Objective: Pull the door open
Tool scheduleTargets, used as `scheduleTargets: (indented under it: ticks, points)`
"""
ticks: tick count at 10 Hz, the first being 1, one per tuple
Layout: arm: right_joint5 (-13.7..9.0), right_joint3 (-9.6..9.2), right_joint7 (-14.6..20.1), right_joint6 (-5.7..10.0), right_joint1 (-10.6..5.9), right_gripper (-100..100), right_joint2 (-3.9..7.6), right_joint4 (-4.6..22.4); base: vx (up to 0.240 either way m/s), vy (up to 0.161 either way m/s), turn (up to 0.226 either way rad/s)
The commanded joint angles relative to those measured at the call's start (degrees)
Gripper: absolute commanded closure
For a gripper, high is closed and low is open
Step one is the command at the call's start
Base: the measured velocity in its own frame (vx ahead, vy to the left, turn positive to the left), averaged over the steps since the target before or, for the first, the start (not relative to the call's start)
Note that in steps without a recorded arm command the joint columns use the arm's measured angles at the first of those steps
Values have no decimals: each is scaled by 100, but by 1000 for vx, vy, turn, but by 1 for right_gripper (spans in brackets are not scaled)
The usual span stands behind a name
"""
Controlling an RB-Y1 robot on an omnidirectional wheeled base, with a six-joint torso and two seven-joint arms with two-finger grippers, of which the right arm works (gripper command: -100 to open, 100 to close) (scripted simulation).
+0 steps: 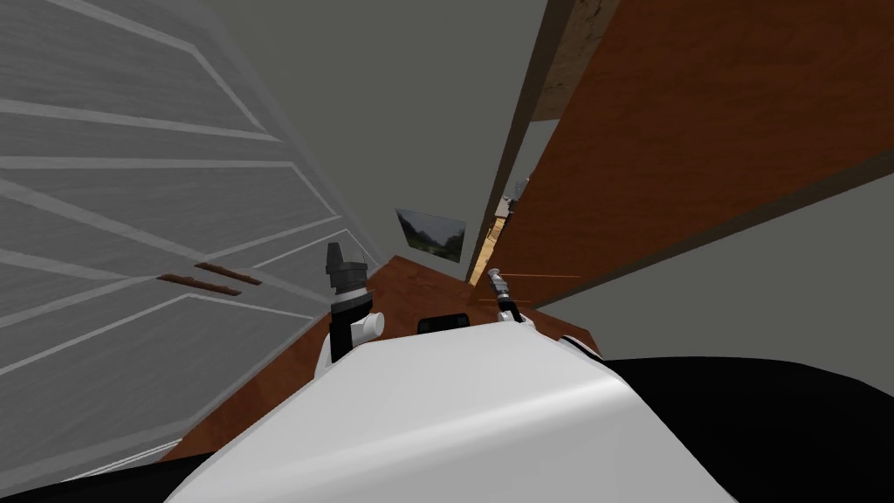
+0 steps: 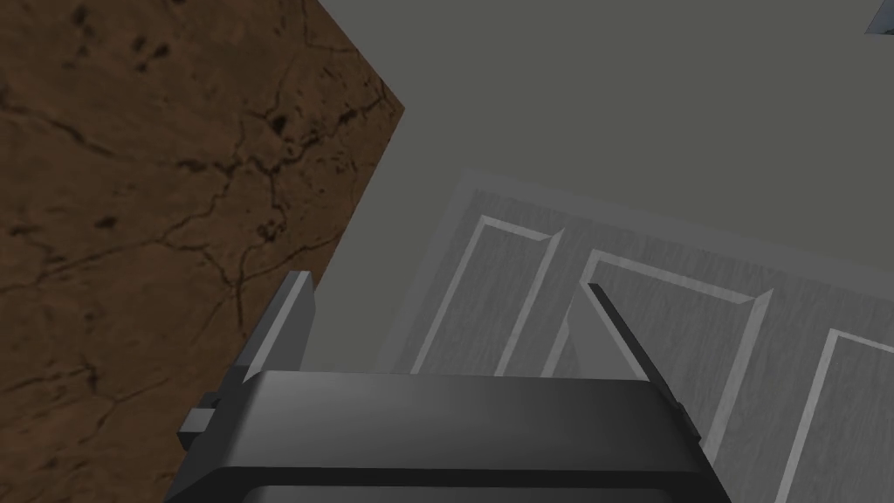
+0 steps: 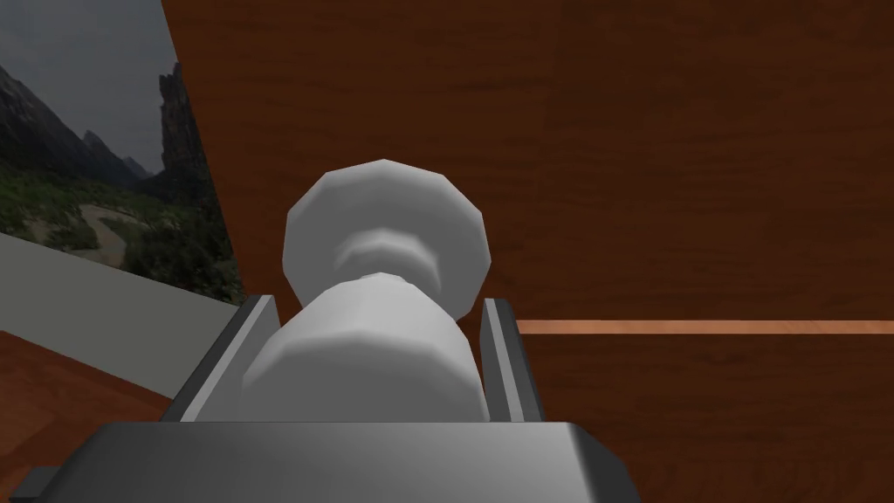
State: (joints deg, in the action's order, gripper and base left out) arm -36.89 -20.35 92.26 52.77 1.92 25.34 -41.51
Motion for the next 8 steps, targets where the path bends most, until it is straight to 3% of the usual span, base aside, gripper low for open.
scheduleTargets:
  ticks: [1,2,3,8]
  points:
    - [55,-139,158,73,63,100,102,-57,-191,-66,100]
    - [97,-246,275,121,109,100,184,-85,-207,-51,97]
    - [72,-186,185,78,91,100,119,-55,-100,-18,22]
    - [236,-608,623,513,332,100,471,-74,-222,-51,127]
